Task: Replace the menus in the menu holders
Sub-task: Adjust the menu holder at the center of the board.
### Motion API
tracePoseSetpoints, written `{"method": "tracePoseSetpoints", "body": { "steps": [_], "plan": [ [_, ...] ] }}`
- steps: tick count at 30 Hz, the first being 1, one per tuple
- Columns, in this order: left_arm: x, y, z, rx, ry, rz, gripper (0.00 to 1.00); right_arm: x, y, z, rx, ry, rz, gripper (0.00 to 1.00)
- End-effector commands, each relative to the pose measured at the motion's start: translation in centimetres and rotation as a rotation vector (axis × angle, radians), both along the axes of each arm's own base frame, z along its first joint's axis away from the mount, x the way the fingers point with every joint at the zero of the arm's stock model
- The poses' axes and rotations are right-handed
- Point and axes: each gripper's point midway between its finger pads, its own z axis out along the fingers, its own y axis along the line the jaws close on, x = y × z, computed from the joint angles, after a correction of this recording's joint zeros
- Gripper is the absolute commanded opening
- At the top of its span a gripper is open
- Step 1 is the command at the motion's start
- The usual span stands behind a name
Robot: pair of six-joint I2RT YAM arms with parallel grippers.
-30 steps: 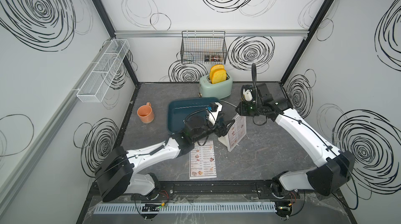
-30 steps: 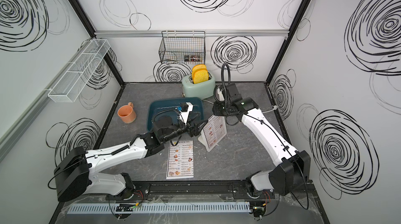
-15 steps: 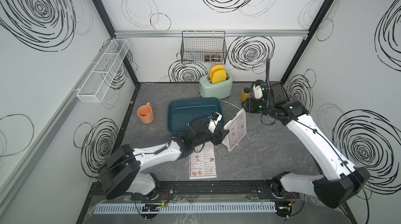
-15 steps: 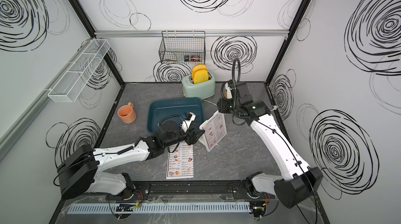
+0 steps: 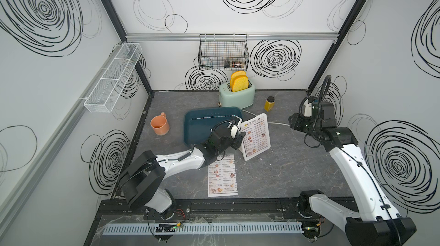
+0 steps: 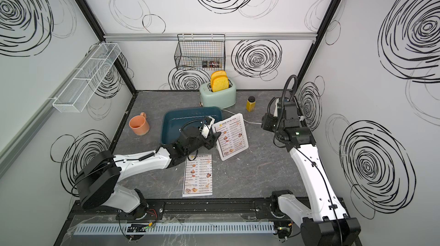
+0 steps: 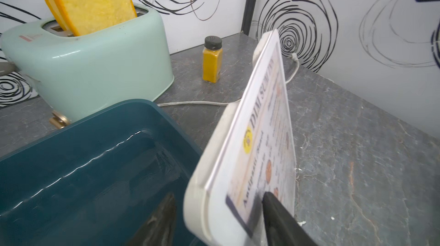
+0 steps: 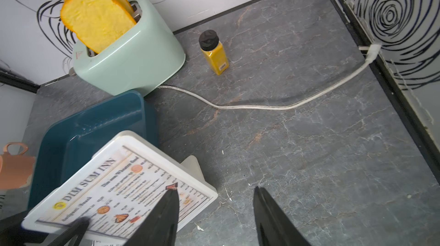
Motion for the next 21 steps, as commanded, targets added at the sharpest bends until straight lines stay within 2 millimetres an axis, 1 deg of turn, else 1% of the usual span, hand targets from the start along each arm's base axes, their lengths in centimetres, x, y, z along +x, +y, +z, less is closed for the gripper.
{"method": "tracePoseSetpoints", "body": {
  "steps": [1,3,5,6,7,8,11,13,15,17,21],
  "plan": [
    [1.4,1.0,1.0,0.03,-0.05,0.071,0.68,0.5,-0.7,1.1,0.04,-0.079,-0.037,0.56],
    [-0.3,-0.4,2.0,-0.03,-0.093,-0.047,0.69,0.5,-0.8,1.0,0.054,-0.097,-0.039,0.56],
    [-1.9,-1.8,2.2,-0.056,-0.105,-0.161,0.7,0.6,-0.7,0.9,0.059,-0.104,-0.033,0.57],
    [-2.7,-2.5,1.7,-0.066,-0.082,-0.221,0.69,0.6,-0.7,0.7,0.06,-0.102,-0.029,0.57],
    [-3.1,-3.2,2.4,-0.104,-0.092,-0.263,0.68,0.6,-0.7,0.6,0.06,-0.1,-0.026,0.57],
    [-3.5,-3.7,2.4,-0.134,-0.083,-0.294,0.67,0.6,-0.7,0.5,0.062,-0.096,-0.021,0.57],
    [-4.3,-4.6,2.8,-0.23,-0.052,-0.366,0.58,0.5,-0.7,0.4,0.062,-0.09,-0.011,0.57],
    [-5.0,-5.4,2.8,-0.258,-0.039,-0.433,0.52,0.4,-0.6,0.4,0.062,-0.088,-0.002,0.57],
    [-5.8,-6.1,3.0,-0.286,-0.024,-0.51,0.42,0.2,-0.5,0.4,0.06,-0.085,0.008,0.57],
    [-6.3,-6.5,3.2,-0.312,-0.005,-0.573,0.32,0.0,-0.6,0.5,0.057,-0.083,0.013,0.57],
    [-7.1,-7.1,3.0,-0.315,0.028,-0.684,0.22,-0.4,-0.7,0.8,0.048,-0.086,0.022,0.57]
  ]
}}
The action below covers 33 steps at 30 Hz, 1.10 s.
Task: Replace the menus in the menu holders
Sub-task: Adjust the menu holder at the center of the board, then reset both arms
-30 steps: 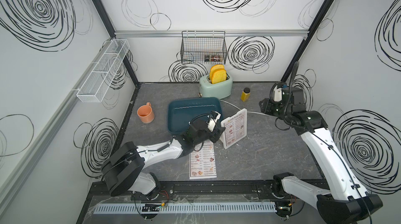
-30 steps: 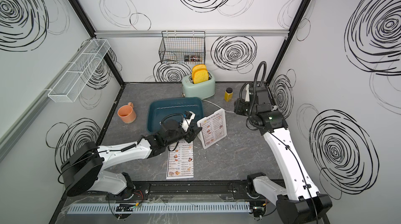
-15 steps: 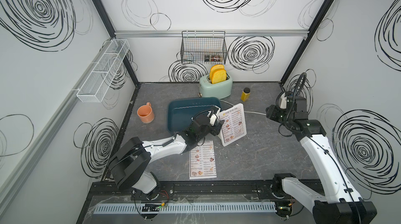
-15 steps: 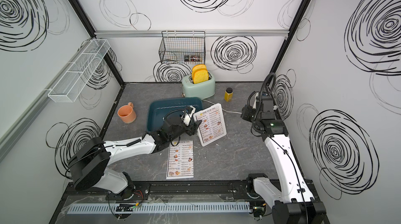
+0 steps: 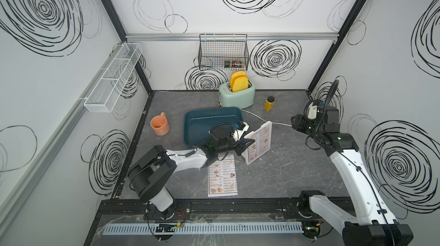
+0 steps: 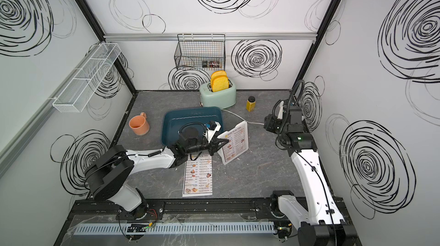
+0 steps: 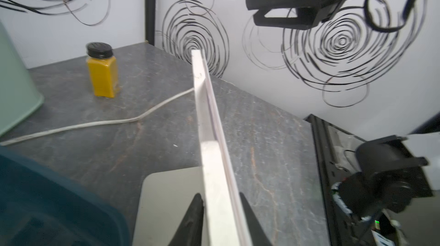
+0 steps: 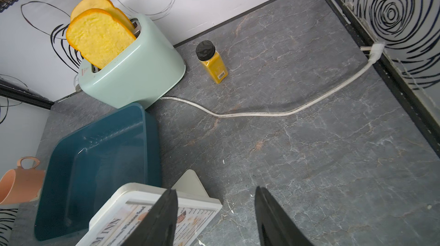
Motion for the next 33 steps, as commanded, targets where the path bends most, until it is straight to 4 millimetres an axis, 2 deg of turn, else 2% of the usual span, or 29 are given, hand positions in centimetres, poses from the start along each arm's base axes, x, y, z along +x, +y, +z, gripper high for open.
{"method": "tracePoseSetpoints", "body": {
  "steps": [1,5,8,9,10,11,12,13,15,16,19,22,23,27,30,33],
  "plan": [
    [-1.5,-1.4,2.5,-0.076,-0.038,-0.18,0.19,-0.7,0.0,0.9,-0.012,-0.024,0.021,0.57],
    [-1.5,-2.0,1.6,-0.028,-0.048,-0.246,0.11,-1.1,-0.2,1.1,-0.023,-0.025,0.021,0.57],
    [-1.2,-2.6,1.0,0.021,-0.063,-0.27,0.14,-1.4,-0.3,1.2,-0.031,-0.026,0.024,0.58],
    [-1.2,-2.6,0.5,0.047,-0.055,-0.277,0.19,-1.4,-0.4,1.2,-0.035,-0.028,0.023,0.58],
    [-1.0,-2.6,0.4,0.061,-0.057,-0.275,0.28,-1.5,-0.5,1.2,-0.037,-0.028,0.018,0.58],
    [-0.7,-2.4,0.3,0.071,-0.061,-0.26,0.47,-1.5,-0.7,1.2,-0.037,-0.032,0.013,0.59],
    [-0.3,-2.0,0.4,0.072,-0.064,-0.242,0.6,-1.4,-0.8,1.1,-0.037,-0.032,0.008,0.59],
    [0.0,-1.6,0.6,0.069,-0.07,-0.219,0.68,-1.4,-1.0,1.1,-0.036,-0.034,0.002,0.59],
    [0.9,0.0,2.0,0.046,-0.101,-0.146,1.0,-1.0,-1.7,0.9,-0.032,-0.041,-0.033,0.6],
    [1.2,0.8,2.7,0.039,-0.119,-0.111,0.96,-0.7,-2.2,1.0,-0.03,-0.05,-0.054,0.61],
    [1.5,3.9,5.7,0.01,-0.167,0.009,0.96,0.7,-4.4,0.0,-0.018,-0.084,-0.15,0.67],
    [2.2,8.4,7.7,0.006,-0.183,0.267,0.96,2.2,-7.3,-3.2,-0.046,-0.132,-0.281,0.74],
    [2.9,10.9,7.7,0.016,-0.171,0.418,0.96,2.7,-7.9,-4.2,-0.055,-0.175,-0.305,0.78],
    [3.5,22.7,5.9,0.059,-0.169,0.942,0.96,3.1,-9.4,-7.7,-0.185,-0.351,-0.324,0.82],
    [3.5,29.4,3.9,0.077,-0.154,1.142,0.96,3.8,-9.5,-9.9,-0.247,-0.359,-0.279,0.82],
    [3.5,33.7,1.7,0.119,-0.156,1.242,0.96,5.1,-9.5,-12.6,-0.248,-0.255,-0.252,0.84]
  ]
}}
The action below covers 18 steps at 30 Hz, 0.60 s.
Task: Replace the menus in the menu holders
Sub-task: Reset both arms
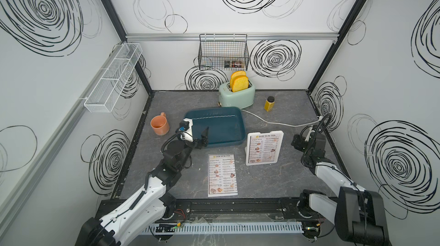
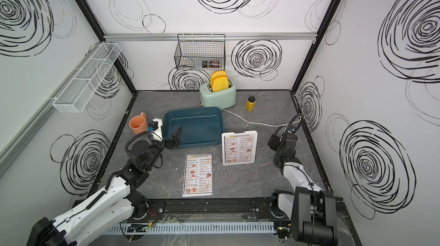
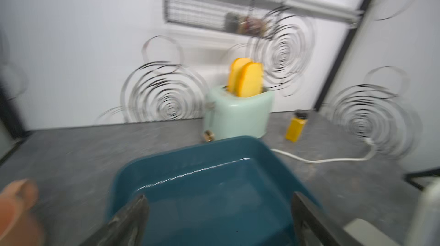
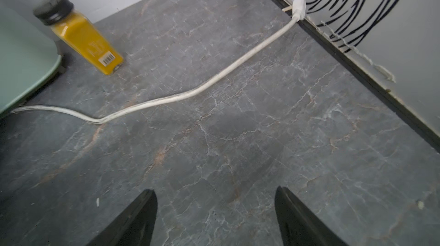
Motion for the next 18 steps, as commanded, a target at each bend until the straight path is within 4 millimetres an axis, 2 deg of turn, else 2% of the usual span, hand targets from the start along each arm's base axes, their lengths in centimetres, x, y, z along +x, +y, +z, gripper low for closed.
{"method": "tracePoseSetpoints", "body": {
  "steps": [1,5,8,10,12,14,15,17,18],
  "plan": [
    [0.2,5.6,-3.2,0.033,0.039,0.21,0.96,4.3,-0.4,4.6,-0.086,-0.208,0.047,0.84],
    [1.4,8.7,-3.2,0.001,-0.011,0.255,0.96,4.9,1.8,5.0,-0.08,-0.335,0.171,0.83],
    [2.1,9.6,-3.8,0.058,-0.048,0.274,0.96,6.1,3.1,4.1,-0.085,-0.327,0.257,0.83],
    [2.4,9.6,-4.4,0.083,-0.061,0.261,0.96,6.2,4.7,3.7,-0.114,-0.319,0.324,0.82],
    [2.3,9.3,-5.0,0.08,-0.094,0.234,0.96,5.0,5.9,3.7,-0.222,-0.391,0.333,0.87],
    [2.5,8.9,-4.3,0.068,-0.147,0.199,0.96,4.5,5.7,4.4,-0.234,-0.45,0.302,0.88],
    [2.8,8.5,-4.2,0.085,-0.164,0.174,0.96,4.7,5.4,4.2,-0.225,-0.426,0.291,0.91],
    [3.5,8.4,-5.0,0.09,-0.163,0.156,0.96,5.4,5.1,3.0,-0.177,-0.329,0.274,0.96],
    [3.7,8.3,-5.6,0.079,-0.165,0.139,0.96,5.2,5.2,3.5,-0.197,-0.372,0.28,0.98]
  ]
}}
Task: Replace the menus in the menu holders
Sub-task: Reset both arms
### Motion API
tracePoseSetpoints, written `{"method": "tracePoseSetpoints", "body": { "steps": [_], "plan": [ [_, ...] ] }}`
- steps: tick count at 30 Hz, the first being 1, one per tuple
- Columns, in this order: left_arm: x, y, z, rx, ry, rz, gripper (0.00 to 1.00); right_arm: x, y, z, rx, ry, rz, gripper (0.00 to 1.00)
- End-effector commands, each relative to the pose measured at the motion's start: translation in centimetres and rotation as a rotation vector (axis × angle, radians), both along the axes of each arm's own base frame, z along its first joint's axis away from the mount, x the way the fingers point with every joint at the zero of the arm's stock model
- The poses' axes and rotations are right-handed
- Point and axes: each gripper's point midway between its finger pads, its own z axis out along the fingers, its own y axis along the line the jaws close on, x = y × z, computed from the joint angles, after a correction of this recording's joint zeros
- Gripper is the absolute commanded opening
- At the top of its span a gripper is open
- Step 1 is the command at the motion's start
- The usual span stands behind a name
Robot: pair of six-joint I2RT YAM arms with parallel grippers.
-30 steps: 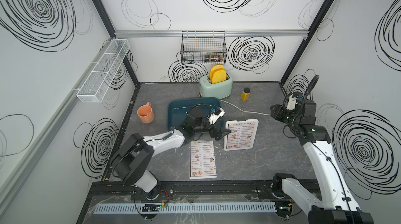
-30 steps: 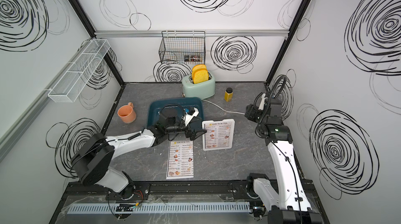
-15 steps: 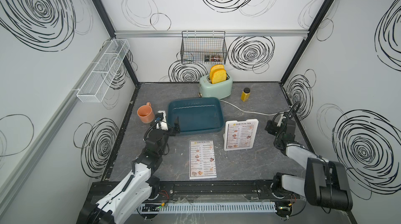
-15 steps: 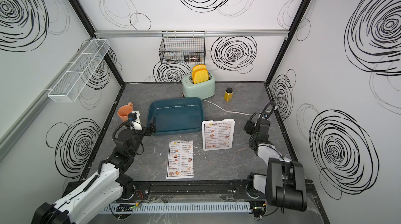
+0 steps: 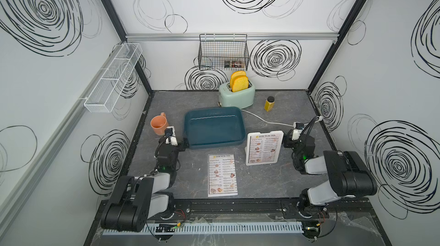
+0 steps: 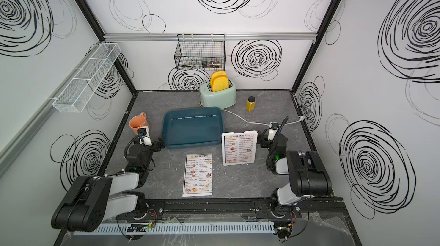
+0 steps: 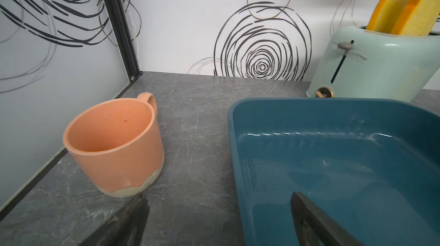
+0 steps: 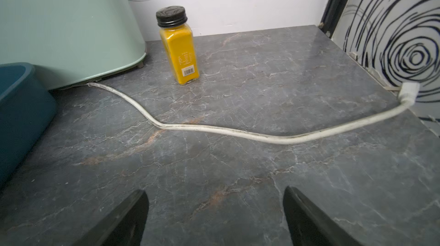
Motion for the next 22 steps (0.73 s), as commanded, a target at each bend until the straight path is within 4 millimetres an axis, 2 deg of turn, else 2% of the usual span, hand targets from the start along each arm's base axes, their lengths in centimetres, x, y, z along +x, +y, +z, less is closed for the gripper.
{"method": "tracePoseSetpoints", "body": {
  "steps": [1,2,4,5,6,8,11,15,19,22],
  "plan": [
    [0.8,-0.6,4.7,0.005,-0.251,-0.072,0.96,1.1,-0.7,3.6,-0.034,-0.139,-0.027,1.0],
    [1.1,-0.5,4.3,-0.011,-0.236,-0.09,0.96,1.2,-0.7,3.4,-0.03,-0.124,-0.029,0.98],
    [1.6,0.9,3.4,0.0,-0.156,0.037,0.96,1.4,-0.8,3.1,-0.017,-0.098,-0.032,0.97],
    [1.5,1.5,3.6,0.024,-0.169,0.127,0.96,1.3,-0.8,3.3,-0.022,-0.111,-0.033,0.97],
    [1.4,1.3,3.9,0.049,-0.189,0.157,0.96,1.4,-0.8,3.2,-0.018,-0.099,-0.033,0.97],
    [1.7,-0.1,3.6,0.088,-0.166,0.114,0.96,1.4,-0.8,3.2,-0.017,-0.103,-0.033,0.97],
    [1.4,-0.1,3.9,0.095,-0.186,0.126,0.96,1.4,-0.8,3.3,-0.015,-0.102,-0.032,0.97],
    [3.3,-0.1,2.8,0.055,-0.111,0.039,0.96,1.4,-0.8,3.2,-0.014,-0.101,-0.032,0.97],
    [3.4,-0.1,2.8,0.053,-0.11,0.035,0.96,1.4,-0.8,3.2,-0.015,-0.101,-0.033,0.97],
    [2.7,-0.5,3.3,0.059,-0.139,0.022,0.96,1.4,-0.8,3.2,-0.017,-0.101,-0.034,0.97]
  ]
}}
